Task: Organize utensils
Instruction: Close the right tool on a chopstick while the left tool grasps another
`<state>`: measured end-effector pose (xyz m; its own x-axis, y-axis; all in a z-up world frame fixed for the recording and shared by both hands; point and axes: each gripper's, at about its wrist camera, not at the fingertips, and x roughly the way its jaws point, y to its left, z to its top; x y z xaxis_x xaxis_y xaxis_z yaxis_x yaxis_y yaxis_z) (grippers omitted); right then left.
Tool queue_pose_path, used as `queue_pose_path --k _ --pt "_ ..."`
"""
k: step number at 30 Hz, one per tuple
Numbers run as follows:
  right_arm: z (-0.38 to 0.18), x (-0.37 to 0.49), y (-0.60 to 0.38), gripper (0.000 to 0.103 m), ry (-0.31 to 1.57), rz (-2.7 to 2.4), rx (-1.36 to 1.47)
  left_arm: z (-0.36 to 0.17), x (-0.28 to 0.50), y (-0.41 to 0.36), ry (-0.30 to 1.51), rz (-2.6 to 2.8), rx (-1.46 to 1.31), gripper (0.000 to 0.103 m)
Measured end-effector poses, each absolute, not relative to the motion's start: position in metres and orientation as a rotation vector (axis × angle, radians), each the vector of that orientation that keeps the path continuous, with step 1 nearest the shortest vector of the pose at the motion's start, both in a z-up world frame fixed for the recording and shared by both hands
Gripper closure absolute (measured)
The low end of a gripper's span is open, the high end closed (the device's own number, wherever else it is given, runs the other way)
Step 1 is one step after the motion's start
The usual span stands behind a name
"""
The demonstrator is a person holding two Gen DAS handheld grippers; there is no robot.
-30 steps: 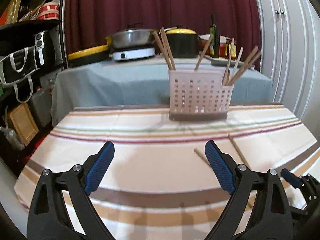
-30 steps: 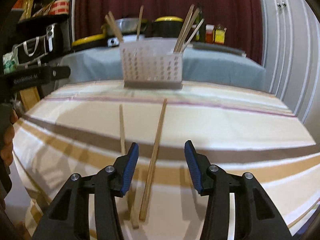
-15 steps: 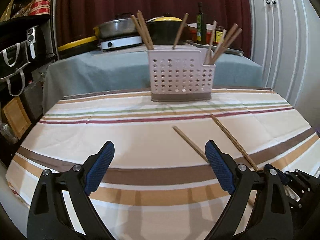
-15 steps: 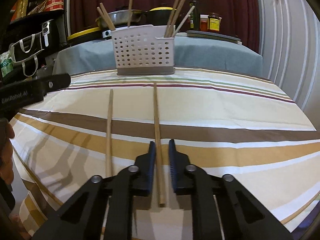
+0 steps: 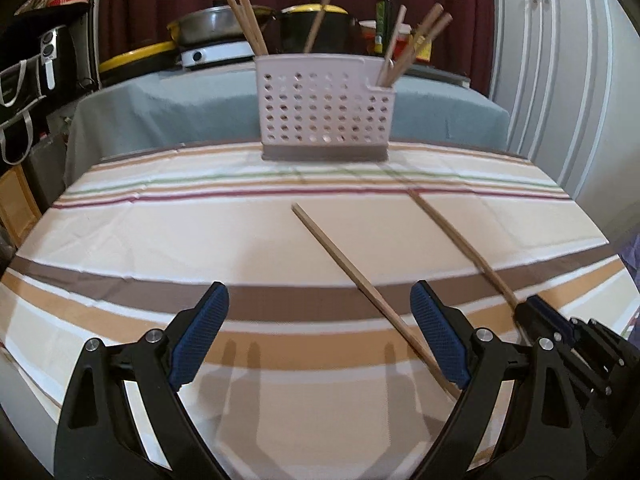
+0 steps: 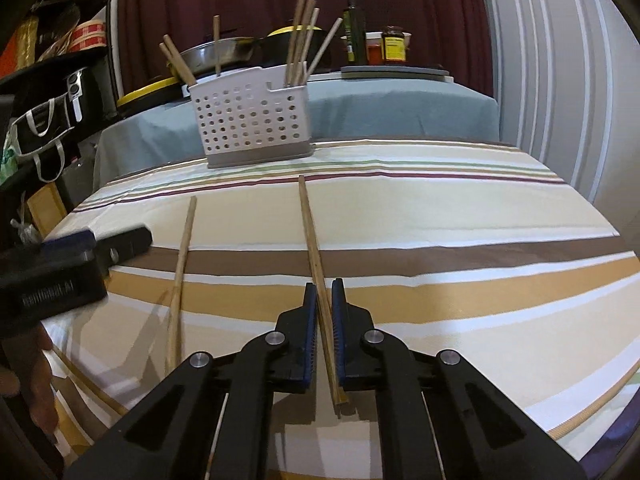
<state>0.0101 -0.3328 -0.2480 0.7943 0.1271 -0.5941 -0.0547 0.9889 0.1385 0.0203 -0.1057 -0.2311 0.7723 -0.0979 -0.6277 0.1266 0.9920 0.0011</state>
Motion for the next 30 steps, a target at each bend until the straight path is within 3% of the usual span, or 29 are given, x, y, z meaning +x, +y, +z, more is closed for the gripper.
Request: queue_pose_path --k 8,19,23,30 --pt "-0.249 0.013 -0.334 0.094 0.651 0.095 0.123 -0.257 0.014 -0.128 0.738 -0.15 0.109 0.013" --pt "-0.25 0.011 -0.325 0.094 0.644 0.118 0.11 -0.261 0.008 -0.085 0.739 -0.101 0.052 0.014" --pt "-0.252 0.008 -0.327 0.094 0.636 0.12 0.127 -0.264 -0.008 -0.084 0.697 -0.136 0.056 0.03" --pt "-0.253 0.006 -0.327 0.094 0.622 0.127 0.146 -0.266 -0.019 -0.094 0.653 -0.212 0.08 0.072"
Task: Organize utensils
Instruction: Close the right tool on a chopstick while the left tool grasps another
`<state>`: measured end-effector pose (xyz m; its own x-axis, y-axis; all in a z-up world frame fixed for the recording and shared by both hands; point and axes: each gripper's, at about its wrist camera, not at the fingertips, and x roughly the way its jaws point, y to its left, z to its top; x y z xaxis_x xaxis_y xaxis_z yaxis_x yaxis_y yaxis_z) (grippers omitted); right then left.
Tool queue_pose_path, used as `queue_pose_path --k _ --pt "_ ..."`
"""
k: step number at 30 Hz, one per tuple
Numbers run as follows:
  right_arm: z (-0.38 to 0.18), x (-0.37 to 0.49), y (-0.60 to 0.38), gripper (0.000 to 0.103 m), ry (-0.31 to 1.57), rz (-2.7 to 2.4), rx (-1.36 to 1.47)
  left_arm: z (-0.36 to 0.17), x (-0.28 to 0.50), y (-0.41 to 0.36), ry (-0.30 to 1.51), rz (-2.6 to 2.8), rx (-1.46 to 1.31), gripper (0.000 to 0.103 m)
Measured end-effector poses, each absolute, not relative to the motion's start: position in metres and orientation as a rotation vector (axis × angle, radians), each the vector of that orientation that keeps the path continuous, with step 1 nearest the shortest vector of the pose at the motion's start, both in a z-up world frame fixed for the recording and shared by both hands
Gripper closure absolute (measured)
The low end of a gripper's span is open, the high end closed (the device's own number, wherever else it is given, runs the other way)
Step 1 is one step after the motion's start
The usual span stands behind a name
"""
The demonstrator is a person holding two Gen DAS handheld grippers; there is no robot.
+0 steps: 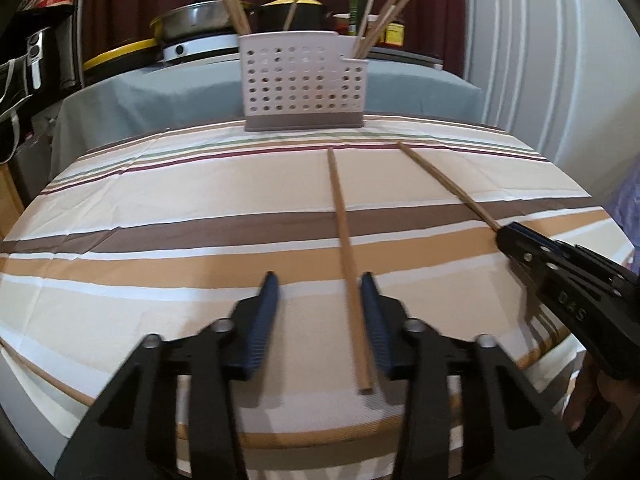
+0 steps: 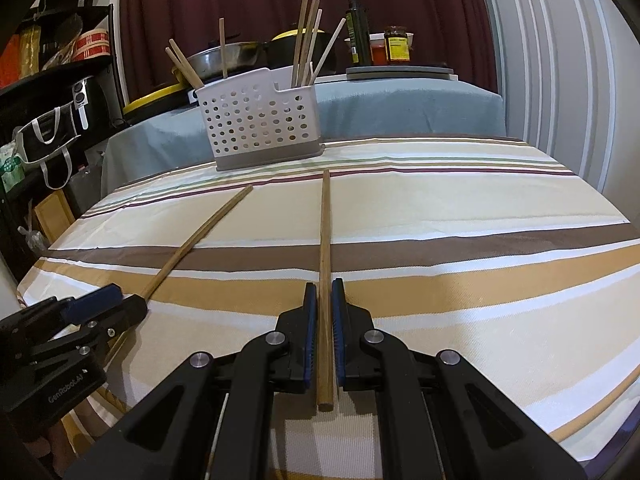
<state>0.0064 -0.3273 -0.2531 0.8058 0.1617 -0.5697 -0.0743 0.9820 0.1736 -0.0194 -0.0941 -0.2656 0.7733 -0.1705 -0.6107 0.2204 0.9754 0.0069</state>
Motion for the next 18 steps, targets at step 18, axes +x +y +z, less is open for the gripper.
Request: queue_pose_path --k 18 --pt "-0.24 -0.002 -0.322 0.096 0.558 0.132 0.122 -0.251 -0.023 -0.091 0.589 -0.267 0.071 0.097"
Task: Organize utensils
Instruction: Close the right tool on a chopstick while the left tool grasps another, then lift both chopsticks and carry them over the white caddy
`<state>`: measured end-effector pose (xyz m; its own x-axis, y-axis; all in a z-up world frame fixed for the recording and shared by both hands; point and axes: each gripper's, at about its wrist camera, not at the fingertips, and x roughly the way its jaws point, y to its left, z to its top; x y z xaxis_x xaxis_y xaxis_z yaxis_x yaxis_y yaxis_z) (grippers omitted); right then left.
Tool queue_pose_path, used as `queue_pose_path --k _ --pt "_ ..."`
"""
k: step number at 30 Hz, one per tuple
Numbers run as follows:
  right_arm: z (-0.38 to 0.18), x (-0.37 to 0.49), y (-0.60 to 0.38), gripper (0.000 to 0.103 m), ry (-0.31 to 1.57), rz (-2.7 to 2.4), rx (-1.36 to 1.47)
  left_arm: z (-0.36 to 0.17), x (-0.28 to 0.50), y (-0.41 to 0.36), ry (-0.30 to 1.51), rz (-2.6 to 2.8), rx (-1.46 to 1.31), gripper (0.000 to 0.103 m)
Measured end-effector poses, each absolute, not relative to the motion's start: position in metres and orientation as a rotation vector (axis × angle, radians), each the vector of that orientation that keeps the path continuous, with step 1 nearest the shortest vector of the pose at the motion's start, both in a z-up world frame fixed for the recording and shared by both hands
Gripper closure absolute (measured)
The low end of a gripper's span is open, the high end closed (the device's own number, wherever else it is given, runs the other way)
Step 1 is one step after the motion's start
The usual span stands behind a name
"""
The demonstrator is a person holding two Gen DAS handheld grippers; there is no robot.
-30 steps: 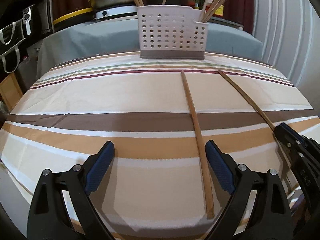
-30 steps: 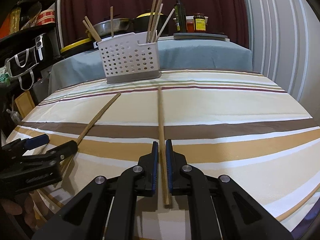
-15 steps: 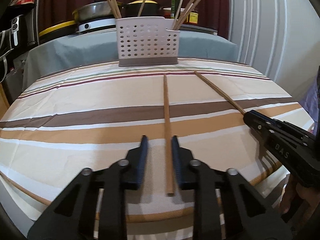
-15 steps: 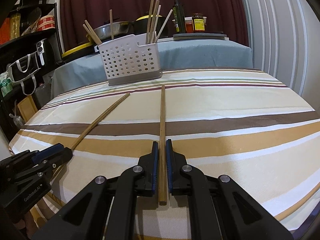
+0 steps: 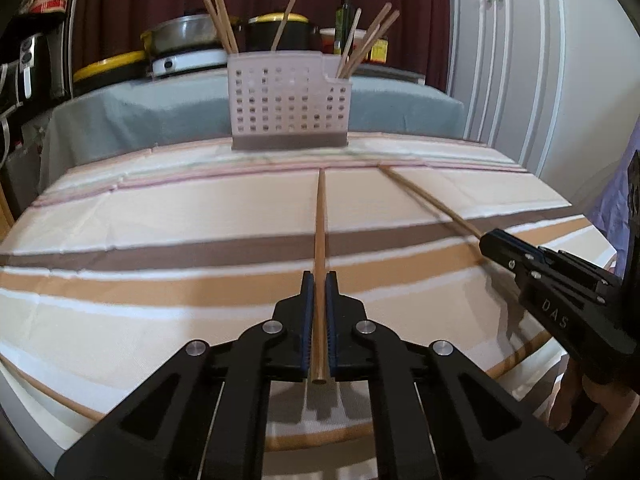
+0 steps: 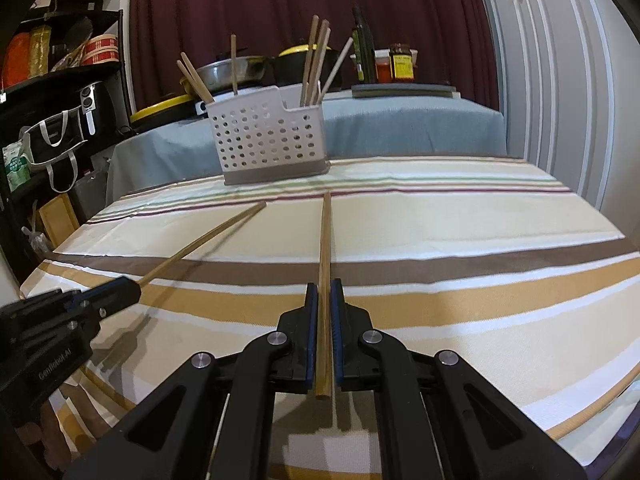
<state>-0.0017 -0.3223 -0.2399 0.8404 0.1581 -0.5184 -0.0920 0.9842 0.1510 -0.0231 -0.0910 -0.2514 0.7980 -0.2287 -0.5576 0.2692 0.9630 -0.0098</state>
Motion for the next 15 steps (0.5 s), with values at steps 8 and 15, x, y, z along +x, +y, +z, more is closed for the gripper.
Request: queue_pose_path --k 8,15 --pt "-0.217 -0.007 -0.32 0.096 0.49 0.134 0.102 -0.222 -0.026 -0.085 0.496 -0.258 0.082 0.097" --pt "-0.183 -0.01 -0.321 0.096 0.412 0.139 0.094 -0.189 -0.022 -0.07 0.43 -0.227 0.051 0.097"
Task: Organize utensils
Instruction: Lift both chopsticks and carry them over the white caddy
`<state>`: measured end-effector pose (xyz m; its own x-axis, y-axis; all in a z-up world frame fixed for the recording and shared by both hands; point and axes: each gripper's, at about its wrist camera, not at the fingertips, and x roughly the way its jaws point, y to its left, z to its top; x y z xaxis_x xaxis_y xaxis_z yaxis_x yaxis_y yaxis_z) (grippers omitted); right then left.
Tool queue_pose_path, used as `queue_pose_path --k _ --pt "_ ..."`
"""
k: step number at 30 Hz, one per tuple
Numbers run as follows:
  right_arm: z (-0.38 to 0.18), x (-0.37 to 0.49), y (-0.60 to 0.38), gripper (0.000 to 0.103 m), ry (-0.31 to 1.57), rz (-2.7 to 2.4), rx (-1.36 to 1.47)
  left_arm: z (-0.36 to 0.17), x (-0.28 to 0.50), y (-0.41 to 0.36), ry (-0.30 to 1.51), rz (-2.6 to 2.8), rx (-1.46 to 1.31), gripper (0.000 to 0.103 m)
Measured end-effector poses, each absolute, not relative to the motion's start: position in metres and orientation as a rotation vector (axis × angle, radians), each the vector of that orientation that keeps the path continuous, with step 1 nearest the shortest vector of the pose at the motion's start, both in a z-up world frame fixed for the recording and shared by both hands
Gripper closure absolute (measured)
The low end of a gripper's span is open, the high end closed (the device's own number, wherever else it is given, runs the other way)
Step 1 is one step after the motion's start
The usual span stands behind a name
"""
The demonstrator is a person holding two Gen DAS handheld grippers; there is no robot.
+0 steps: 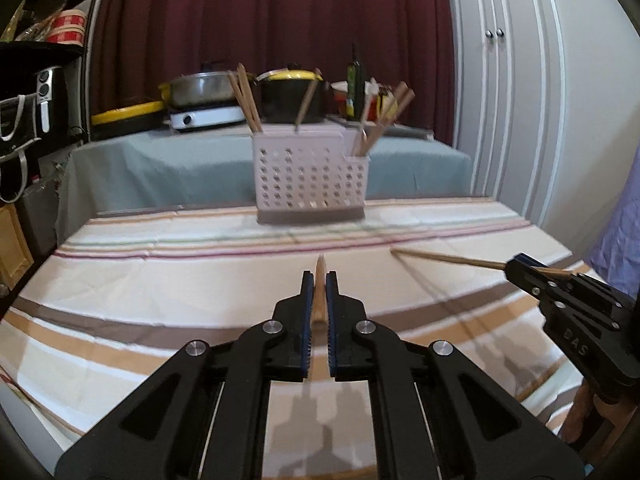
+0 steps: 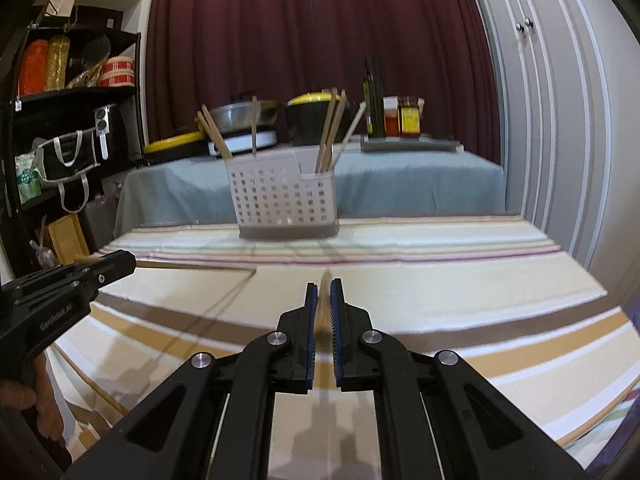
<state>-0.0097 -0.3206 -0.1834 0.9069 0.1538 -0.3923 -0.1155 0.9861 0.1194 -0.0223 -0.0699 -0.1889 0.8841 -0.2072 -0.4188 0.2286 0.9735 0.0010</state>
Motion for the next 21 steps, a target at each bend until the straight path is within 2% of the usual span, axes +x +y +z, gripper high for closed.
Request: queue_pose_path --k 10,21 --pt "-0.142 0.005 -0.317 0.096 0.354 0.154 0.092 -0.132 0.003 -0.038 0.397 -0.198 0.0 0.097" --pt "-0.124 0.049 -0.311 0.096 0.362 0.174 0.085 -0.111 0.052 -0.028 0.421 -0.21 0.005 0.096"
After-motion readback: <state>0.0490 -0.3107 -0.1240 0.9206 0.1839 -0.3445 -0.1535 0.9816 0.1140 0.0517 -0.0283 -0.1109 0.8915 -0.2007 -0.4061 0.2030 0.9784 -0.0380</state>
